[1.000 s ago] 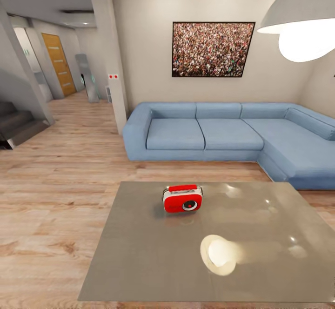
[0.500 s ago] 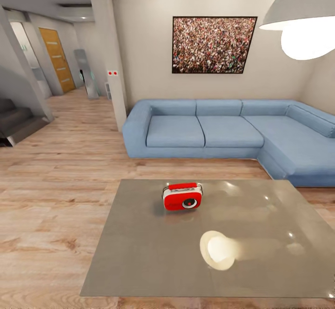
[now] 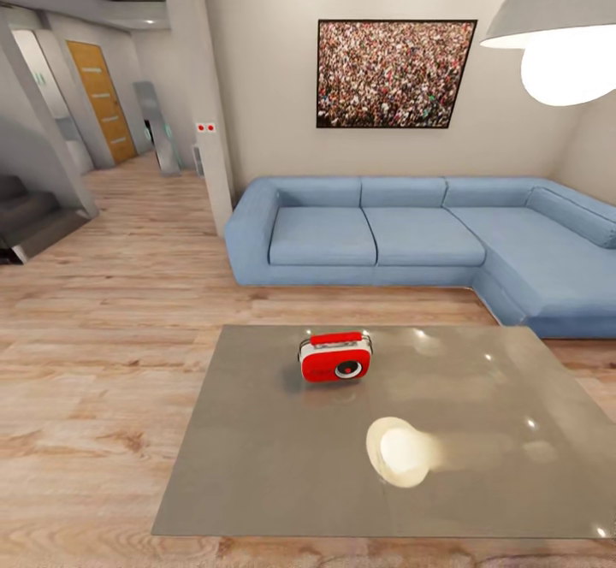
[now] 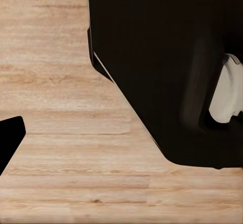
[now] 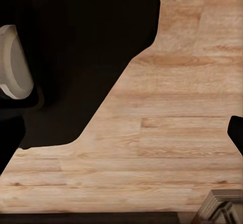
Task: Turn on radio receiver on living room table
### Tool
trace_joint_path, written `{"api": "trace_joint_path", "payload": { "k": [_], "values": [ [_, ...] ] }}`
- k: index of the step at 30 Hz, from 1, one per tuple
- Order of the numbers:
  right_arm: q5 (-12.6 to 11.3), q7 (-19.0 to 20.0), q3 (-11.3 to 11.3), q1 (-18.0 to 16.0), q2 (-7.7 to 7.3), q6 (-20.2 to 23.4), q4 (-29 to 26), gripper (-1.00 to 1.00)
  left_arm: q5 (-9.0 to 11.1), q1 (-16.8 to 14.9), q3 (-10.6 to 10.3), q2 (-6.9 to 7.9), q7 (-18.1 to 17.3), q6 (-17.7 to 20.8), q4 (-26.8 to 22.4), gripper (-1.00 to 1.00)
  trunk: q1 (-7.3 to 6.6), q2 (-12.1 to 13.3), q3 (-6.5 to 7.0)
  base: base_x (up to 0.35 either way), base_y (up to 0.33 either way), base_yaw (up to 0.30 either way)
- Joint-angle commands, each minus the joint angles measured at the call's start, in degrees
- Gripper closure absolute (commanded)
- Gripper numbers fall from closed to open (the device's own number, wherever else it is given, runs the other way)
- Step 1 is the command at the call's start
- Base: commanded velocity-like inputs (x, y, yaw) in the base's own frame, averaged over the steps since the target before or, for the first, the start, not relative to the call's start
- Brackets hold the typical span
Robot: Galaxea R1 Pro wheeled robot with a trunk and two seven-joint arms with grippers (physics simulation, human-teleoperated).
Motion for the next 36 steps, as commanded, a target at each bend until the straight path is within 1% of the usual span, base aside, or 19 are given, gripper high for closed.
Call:
{"api": "trace_joint_path", "payload": {
  "k": [1,36],
  "values": [
    [0.0,0.0,0.0,0.0,0.0,0.0,0.0,-1.0,0.0,0.0,0.0,0.0,0.0,0.0,0.0,-1.0,-0.23,0.4,0.09,0.0,0.0,0.0],
    [0.0,0.0,0.0,0.0,0.0,0.0,0.0,-1.0,0.0,0.0,0.0,0.0,0.0,0.0,0.0,-1.0,-7.91,14.5,3.09,0.0,0.0,0.0]
  ]
}}
